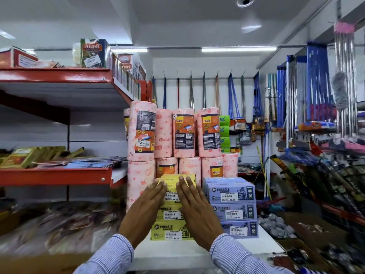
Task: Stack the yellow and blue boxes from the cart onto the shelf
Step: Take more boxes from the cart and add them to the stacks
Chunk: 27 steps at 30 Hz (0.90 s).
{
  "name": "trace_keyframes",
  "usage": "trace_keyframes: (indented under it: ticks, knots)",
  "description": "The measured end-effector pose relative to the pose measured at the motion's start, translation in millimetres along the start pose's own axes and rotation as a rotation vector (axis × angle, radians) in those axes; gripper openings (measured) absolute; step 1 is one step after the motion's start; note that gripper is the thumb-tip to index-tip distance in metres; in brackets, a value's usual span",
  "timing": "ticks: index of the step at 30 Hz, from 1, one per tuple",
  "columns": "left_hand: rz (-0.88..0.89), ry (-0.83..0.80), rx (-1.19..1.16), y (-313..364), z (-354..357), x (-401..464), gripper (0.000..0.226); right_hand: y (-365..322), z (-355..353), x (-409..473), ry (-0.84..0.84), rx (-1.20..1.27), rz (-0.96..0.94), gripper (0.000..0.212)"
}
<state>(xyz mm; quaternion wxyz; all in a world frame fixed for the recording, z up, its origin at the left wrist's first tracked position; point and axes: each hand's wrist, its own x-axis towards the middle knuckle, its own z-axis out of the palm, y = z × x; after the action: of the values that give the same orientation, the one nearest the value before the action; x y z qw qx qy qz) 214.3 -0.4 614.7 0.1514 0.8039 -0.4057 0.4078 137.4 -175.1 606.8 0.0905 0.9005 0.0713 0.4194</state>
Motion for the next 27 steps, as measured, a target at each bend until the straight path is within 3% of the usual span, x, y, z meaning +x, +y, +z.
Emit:
trace_keyframes:
  ticks: [9, 17, 27]
  knots:
    - [0.203, 0.061, 0.096, 70.7, 37.2, 23.2, 0.059, 67.1, -30.8, -52.0, 0.094, 0.009, 0.115, 0.074]
    - [0.224, -0.013, 0.116, 133.4, 62.8, 53.8, 0.074, 125.9, -27.0, -82.3, 0.042, -0.038, 0.226, 0.068]
    - [0.211, 0.003, 0.198, 137.9, 68.2, 52.4, 0.061, 132.2, -13.5, -83.1, 0.041, -0.003, 0.174, 0.068]
